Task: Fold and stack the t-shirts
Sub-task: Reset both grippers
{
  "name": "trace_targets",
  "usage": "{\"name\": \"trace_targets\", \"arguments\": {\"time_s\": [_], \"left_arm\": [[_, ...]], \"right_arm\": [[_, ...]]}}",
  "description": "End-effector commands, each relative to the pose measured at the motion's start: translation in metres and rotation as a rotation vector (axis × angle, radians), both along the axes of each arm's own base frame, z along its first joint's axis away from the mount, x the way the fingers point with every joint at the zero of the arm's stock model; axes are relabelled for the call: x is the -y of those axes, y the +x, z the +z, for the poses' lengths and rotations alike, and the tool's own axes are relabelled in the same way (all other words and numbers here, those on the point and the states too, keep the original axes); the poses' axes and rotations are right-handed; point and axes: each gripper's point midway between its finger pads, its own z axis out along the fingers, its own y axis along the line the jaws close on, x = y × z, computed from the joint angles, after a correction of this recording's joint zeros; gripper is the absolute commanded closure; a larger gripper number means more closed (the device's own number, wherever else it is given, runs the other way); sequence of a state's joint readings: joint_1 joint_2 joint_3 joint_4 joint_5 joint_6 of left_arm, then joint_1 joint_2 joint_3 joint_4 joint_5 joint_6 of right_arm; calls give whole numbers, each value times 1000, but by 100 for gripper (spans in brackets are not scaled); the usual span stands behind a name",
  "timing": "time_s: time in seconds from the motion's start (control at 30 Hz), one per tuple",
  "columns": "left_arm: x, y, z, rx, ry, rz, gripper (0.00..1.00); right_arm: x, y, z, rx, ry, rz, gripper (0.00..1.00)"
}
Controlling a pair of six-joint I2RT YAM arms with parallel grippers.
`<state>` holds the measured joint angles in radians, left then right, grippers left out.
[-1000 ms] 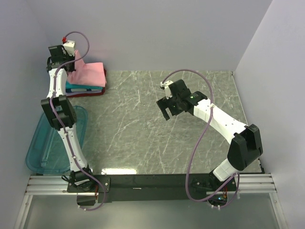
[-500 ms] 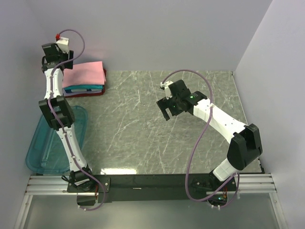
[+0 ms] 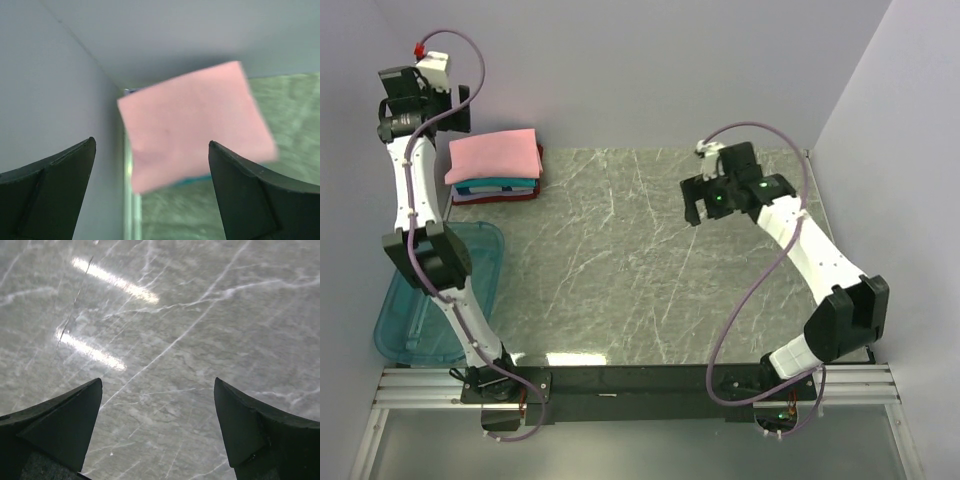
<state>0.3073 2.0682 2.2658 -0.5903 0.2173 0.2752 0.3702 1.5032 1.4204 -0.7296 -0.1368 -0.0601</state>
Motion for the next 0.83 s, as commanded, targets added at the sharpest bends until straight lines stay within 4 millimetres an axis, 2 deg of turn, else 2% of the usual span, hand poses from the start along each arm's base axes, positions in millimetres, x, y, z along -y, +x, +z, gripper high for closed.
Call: {"name": "trace_targets", "arguments": {"time_s": [0.0, 0.03, 0.07, 0.1, 0.13, 0.17, 0.2, 0.23, 0.27, 0.3, 0.33, 0.37, 0.4, 0.43, 0.47, 0.5, 0.53, 0.57, 0.6, 0.63, 0.67, 0.77, 0.8], "left_arm": [[63, -48, 39, -9, -74, -65, 0], [72, -55, 28, -44, -92, -73, 1], [92, -62, 24, -71, -115, -100, 1], [103, -74, 35, -58, -130, -101, 1], [114, -81, 23, -93, -158, -110, 1], [135, -88, 19, -115, -200, -135, 1], [148, -101, 27, -105, -213, -158, 1], [159, -109, 8, -153, -231, -162, 1], [183, -117, 3, -170, -253, -195, 1], [187, -129, 14, -133, -247, -192, 1], [205, -140, -13, -190, -254, -212, 1], [227, -150, -18, -200, -277, -241, 1], [233, -161, -13, -173, -274, -251, 0], [241, -172, -39, -231, -273, -256, 1], [257, -183, -47, -250, -276, -282, 1], [262, -193, -49, -251, -281, -294, 1], [266, -203, -71, -297, -282, -297, 1], [275, -211, -78, -312, -288, -310, 1], [275, -218, -76, -296, -292, -318, 0], [275, -224, -90, -315, -296, -320, 1], [274, -229, -92, -315, -294, -323, 0], [273, -242, -97, -332, -293, -337, 1], [273, -246, -93, -323, -293, -345, 0]], "right_arm": [[18, -1, 48, 69, 104, -30, 2], [29, -1, 50, 50, 129, -48, 2], [35, 0, 55, 56, 141, -57, 2], [43, 0, 56, 51, 151, -75, 2], [44, -3, 57, 36, 181, -67, 2], [60, -1, 58, 30, 196, -106, 2], [64, -3, 59, 24, 212, -110, 2], [68, -6, 57, 11, 222, -116, 2], [71, -9, 51, -8, 234, -120, 2], [77, -12, 51, 0, 234, -130, 2], [79, -14, 48, -4, 235, -133, 2], [80, -20, 34, -35, 232, -139, 2], [81, -25, 33, -27, 228, -134, 2], [81, -29, 28, -30, 229, -127, 2], [80, -37, 11, -69, 228, -130, 2], [78, -44, 9, -68, 237, -118, 2], [77, -53, -7, -103, 239, -112, 1], [76, -57, -13, -113, 239, -109, 1], [75, -63, -16, -117, 243, -101, 2], [75, -67, -21, -124, 241, -95, 1], [75, -75, -32, -149, 237, -95, 1], [77, -83, -38, -145, 223, -82, 1], [77, -85, -36, -132, 218, -73, 1]]}}
